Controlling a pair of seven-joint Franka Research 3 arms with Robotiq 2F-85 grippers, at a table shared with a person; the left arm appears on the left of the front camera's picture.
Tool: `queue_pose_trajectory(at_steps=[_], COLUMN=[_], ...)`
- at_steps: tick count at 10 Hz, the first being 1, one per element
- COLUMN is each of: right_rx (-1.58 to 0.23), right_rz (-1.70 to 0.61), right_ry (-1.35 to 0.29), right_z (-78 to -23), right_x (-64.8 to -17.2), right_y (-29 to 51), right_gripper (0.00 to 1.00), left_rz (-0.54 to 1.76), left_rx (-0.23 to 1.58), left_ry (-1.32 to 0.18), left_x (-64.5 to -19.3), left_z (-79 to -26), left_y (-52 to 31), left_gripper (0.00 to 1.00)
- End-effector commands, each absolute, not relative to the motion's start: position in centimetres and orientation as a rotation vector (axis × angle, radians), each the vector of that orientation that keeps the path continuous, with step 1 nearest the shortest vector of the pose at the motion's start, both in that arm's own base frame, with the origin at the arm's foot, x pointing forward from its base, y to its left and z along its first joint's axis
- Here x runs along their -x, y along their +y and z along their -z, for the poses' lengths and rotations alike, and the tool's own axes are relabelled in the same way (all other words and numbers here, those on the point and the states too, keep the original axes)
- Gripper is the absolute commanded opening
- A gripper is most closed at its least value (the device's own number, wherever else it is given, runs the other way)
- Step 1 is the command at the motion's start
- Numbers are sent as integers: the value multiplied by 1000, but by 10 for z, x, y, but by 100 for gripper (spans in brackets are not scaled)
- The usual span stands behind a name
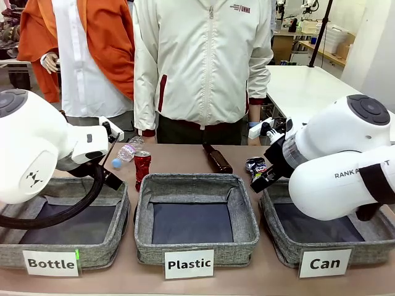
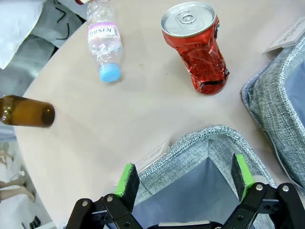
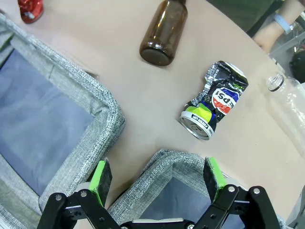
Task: Sort the can waste into the basket.
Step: Pick up the can waste from the table and place it in the right Fabric basket.
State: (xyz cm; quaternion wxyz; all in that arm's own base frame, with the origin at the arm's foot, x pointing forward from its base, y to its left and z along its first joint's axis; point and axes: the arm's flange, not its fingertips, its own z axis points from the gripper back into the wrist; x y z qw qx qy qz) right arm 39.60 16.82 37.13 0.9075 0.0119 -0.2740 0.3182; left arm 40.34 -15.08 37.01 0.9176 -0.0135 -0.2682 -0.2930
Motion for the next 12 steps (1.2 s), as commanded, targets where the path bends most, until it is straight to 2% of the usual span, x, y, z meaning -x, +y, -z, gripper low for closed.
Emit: queue_pose_trajectory(at_steps=[1,2,4,5,7,8,10,11,12], right_rx=[-25,-25,-77,-140,-333,-505,-720,-786,-863], right_rz=[-656,-657,-671,-661,-586,-470,-279,-203,-146], right_ry=[-566,-566,-488,-461,-399,-368,-318,-336,-359], right_z=[-371,-371,-396,-418,-471,-500,-540,-551,-556], right_x=[-396,-396,-391,-383,-358,-345,-322,-310,-302], right_y=[168,168,168,162,139,124,83,53,15], right_gripper=[100,100,100,100,100,100,100,100,100], left_rz=[603,603,667,750,753,761,766,650,492], left_rx=[28,28,153,311,424,506,771,850,946], left_ry=[-552,-552,-477,-417,-425,-425,-412,-401,-469], left_x=[-403,-403,-392,-379,-351,-335,-310,-296,-292], left_z=[-370,-370,-397,-421,-461,-474,-500,-513,-520], left_y=[-151,-151,-147,-134,-100,-80,-25,8,42], left_gripper=[100,100,100,100,100,100,100,100,100])
